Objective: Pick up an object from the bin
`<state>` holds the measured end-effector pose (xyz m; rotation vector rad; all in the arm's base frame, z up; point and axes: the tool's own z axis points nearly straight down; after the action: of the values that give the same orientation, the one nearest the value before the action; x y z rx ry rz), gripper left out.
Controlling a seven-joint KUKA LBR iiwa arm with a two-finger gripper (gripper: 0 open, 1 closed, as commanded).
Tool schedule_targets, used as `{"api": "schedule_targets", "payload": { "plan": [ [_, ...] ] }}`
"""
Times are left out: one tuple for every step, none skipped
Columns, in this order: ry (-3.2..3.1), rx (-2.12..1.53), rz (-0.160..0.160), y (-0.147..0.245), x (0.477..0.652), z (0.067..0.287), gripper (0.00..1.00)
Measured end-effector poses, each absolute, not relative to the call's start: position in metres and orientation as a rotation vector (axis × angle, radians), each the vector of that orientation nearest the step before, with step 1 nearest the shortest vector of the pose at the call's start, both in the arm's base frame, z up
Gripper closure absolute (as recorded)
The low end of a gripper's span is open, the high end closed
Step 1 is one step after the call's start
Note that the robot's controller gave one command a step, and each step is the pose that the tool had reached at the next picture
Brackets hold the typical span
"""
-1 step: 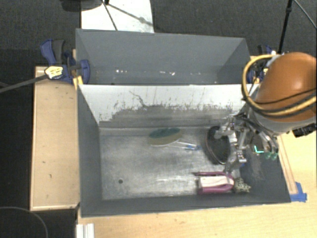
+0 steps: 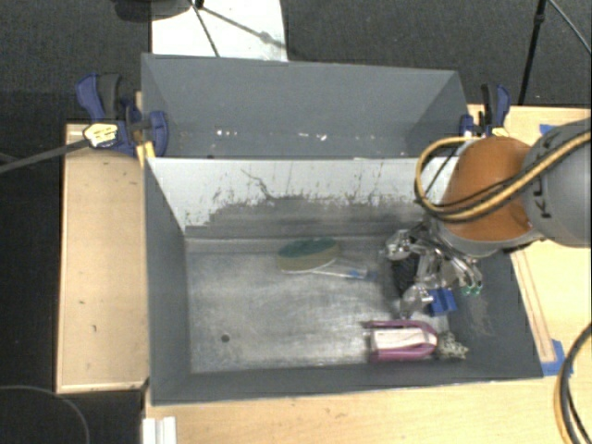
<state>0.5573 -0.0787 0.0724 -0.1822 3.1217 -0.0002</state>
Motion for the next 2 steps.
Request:
{"api": "schedule_targets", "payload": {
  "plan": [
    [3.134, -0.096, 0.005, -0.0186, 0.571, 0.0818, 0.0],
    [3.136, -0.091, 0.0, -0.023, 0.5699, 0.081, 1.0]
  ]
}}
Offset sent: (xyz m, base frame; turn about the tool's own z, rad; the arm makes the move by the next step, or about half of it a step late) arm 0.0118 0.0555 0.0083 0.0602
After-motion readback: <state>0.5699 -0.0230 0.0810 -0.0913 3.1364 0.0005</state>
